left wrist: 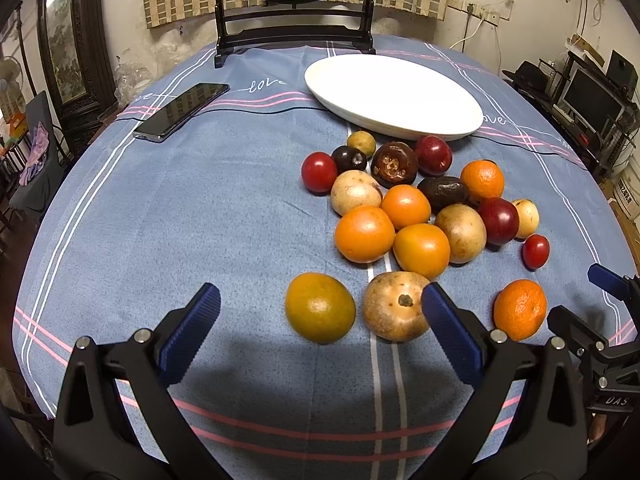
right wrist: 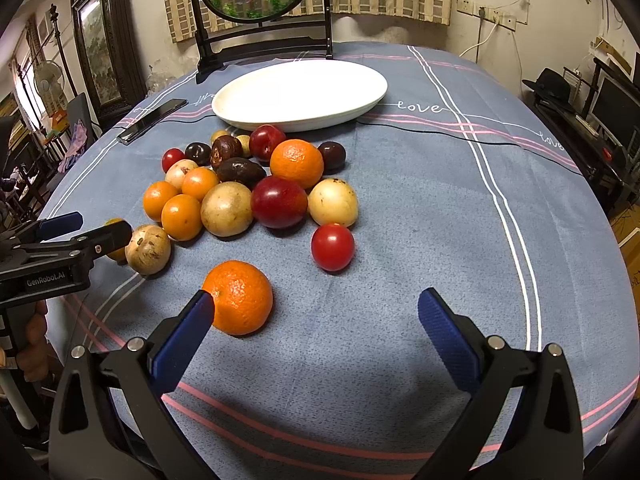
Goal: Organize fruits
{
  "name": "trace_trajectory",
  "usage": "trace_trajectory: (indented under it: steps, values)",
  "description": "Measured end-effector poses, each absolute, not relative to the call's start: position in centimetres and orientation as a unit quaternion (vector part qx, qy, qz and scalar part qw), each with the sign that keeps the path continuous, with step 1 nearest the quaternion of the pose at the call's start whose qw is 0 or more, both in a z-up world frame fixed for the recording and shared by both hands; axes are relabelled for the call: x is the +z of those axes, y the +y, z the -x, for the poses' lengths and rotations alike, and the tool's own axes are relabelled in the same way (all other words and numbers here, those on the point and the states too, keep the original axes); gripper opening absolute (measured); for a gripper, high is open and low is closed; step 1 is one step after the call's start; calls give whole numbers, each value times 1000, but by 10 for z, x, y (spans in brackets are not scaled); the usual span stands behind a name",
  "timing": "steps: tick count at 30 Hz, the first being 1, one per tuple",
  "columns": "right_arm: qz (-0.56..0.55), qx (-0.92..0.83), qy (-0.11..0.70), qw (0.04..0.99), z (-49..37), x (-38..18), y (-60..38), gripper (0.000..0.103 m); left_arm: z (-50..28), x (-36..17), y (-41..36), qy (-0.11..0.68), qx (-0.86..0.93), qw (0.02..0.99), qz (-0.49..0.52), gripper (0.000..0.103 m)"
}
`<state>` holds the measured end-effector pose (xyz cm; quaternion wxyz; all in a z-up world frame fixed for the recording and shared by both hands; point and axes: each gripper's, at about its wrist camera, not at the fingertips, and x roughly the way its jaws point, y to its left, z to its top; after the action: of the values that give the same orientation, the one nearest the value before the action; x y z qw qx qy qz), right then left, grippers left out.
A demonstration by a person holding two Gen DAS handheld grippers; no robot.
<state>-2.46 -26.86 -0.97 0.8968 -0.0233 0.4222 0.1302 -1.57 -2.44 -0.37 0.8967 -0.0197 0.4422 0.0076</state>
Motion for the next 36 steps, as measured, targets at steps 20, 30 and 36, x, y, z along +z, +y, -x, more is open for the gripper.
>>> trace_trajectory:
  steps: [20,30,36]
  values:
    - [26,132,424,895,25,-13,-266,102,17,-5,-24,445,9,895,16,101]
    - [27,133,425,895,25,-13,-265,102,17,-5,-25,446,9,895,15,101]
    - [28,131,426,895,25,-13,-264,102,17,-7,-25,447,10,894,13,101]
